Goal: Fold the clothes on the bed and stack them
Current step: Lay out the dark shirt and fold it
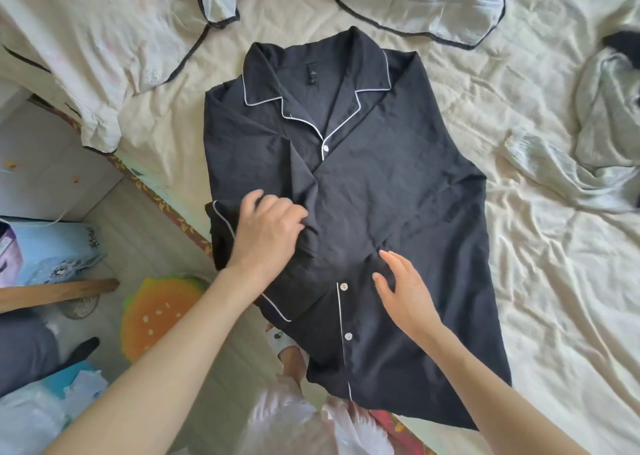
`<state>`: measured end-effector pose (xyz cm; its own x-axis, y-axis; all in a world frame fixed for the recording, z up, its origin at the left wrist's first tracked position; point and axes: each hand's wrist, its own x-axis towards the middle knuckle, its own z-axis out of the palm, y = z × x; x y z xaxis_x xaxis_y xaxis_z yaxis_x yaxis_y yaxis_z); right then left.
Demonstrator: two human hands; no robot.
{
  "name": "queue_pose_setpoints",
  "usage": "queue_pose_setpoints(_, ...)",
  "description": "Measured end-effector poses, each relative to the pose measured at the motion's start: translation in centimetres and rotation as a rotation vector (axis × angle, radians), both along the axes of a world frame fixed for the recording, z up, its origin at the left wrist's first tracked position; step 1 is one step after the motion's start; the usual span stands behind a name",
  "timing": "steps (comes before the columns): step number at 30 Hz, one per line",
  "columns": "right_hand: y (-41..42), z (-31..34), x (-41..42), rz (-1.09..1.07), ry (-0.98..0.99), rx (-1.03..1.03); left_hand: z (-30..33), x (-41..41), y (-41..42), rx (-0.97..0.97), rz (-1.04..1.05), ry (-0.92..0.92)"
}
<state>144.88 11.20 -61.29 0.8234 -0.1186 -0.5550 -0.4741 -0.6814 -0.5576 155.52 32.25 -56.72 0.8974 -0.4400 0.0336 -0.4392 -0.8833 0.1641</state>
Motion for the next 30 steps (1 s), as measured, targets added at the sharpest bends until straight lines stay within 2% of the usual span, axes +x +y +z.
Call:
queue_pose_setpoints(2,-1.5,0.3,-0.6,-0.13,0.015,0.031,0.6,-0.3,-4.4,-0.069,-0.168,-0.035)
queue_pose_setpoints(5,-3.9,0.4,-1.5,-0.336,0.043,0.071,0.0,-2.5,-10.0,0.004,-0.379,0.17)
queue_pose_setpoints(6,-4.6,0.3,-1.9,-0.378,0.052,0.077,-0.4,-3.4,-11.1,0.039,-0.4,0.223)
queue_pose_setpoints(8,-5.9,0.1,-2.5,-0.414,0.057,0.071,-0.8,-4.9,-11.8,0.021,-0.348,0.208)
queue_pose_setpoints(10,-6.7,-0.4,-2.7,-0.431,0.061,0.07,-1.4,-5.6,-10.7,-0.092,-0.163,0.166)
queue_pose_setpoints(12,-6.9,-0.7,-2.6,-0.415,0.07,0.058,-2.4,-5.6,-8.6,-0.145,0.106,0.185)
queue_pose_setpoints(15,-6.7,-1.3,-2.7,-0.143,0.015,-0.165,-3.8,-4.8,-6.0,-0.165,0.551,0.451)
queue_pose_setpoints(17,-6.6,-1.8,-2.9,0.043,0.026,-0.294,-4.5,-3.6,-5.6,-0.297,0.84,0.672)
queue_pose_setpoints(19,-6.7,-2.2,-3.2,0.176,0.097,-0.369,-4.9,-2.6,-5.7,-0.369,1.016,0.752)
queue_pose_setpoints(20,-6.8,-2.4,-3.5,0.224,0.125,-0.392,-4.9,-2.2,-5.9,-0.35,1.024,0.74)
queue_pose_setpoints(23,-7.4,-2.6,-3.7,0.286,0.138,-0.375,-4.1,-1.8,-6.5,-0.289,0.868,0.631)
queue_pose_setpoints(25,-7.8,-2.7,-3.6,0.277,0.119,-0.297,-2.7,-1.5,-7.6,-0.335,0.654,0.484)
queue_pose_setpoints(26,-8.0,-2.6,-3.4,0.205,0.104,-0.214,-1.7,-1.2,-8.5,-0.392,0.53,0.405)
queue_pose_setpoints(27,-8.3,-2.4,-3.0,0.061,0.093,-0.099,-0.7,-0.9,-9.5,-0.445,0.406,0.337)
queue_pose_setpoints(30,-9.9,-0.7,-1.4,-0.618,0.099,0.357,1.5,-0.2,-13.6,-0.533,0.032,0.219)
